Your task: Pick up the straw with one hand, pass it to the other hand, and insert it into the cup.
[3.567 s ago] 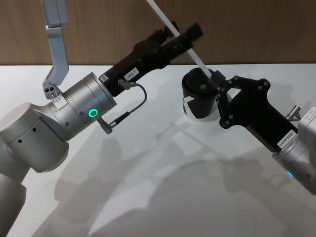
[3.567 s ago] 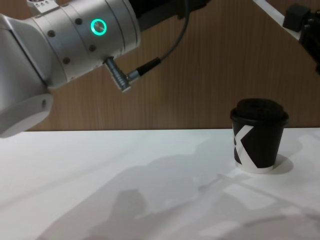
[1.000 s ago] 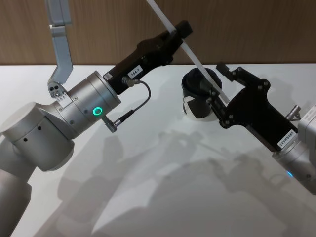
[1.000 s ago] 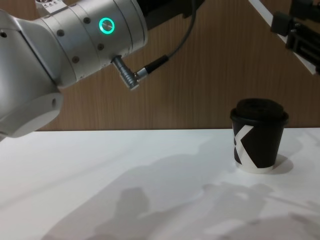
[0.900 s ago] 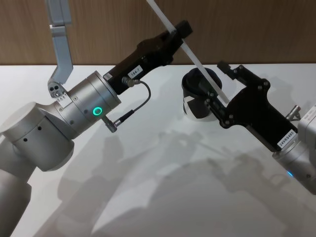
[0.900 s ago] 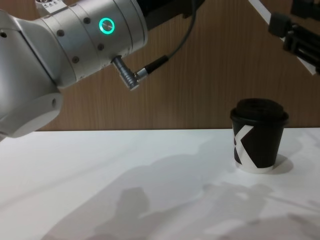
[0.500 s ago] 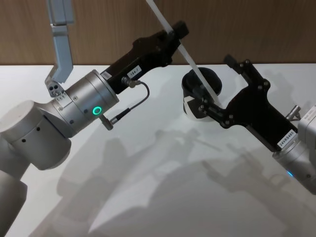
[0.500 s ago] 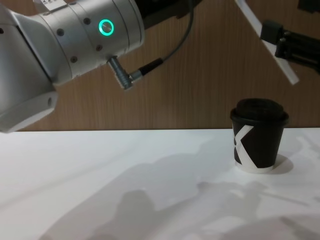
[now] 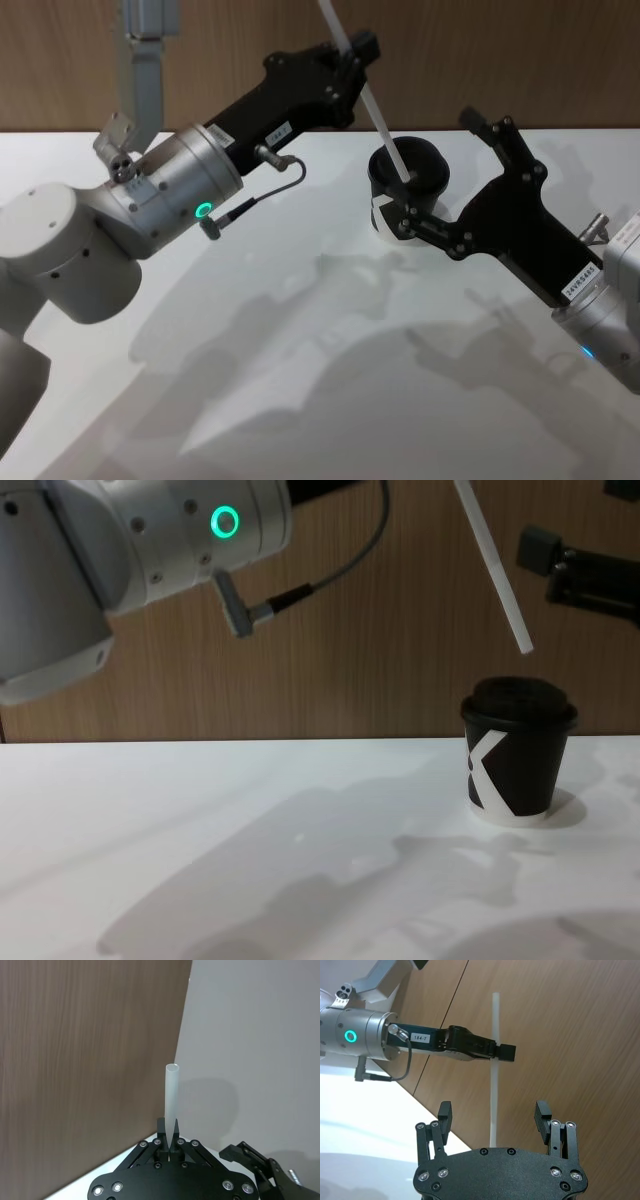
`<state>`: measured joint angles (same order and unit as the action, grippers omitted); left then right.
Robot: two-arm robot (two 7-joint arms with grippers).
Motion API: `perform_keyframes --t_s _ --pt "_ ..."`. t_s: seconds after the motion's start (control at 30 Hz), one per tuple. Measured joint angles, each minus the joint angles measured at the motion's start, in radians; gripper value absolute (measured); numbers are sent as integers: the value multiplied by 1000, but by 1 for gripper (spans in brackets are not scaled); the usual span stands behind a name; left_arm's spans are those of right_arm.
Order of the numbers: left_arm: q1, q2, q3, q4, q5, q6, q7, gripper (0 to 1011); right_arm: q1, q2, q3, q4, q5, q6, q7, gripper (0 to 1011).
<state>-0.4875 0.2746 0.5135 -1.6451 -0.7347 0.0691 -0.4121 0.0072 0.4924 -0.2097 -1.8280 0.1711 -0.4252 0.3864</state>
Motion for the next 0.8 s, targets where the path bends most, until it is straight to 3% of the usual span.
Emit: perform_keyframes --t_s 0.37,0.8 --pt "-68 -8 40 21 113 -30 14 7 0 0 0 0 0 0 0 1001" --pt "-129 -36 67 80 175 -35 -1 7 0 0 0 0 0 0 0 1001"
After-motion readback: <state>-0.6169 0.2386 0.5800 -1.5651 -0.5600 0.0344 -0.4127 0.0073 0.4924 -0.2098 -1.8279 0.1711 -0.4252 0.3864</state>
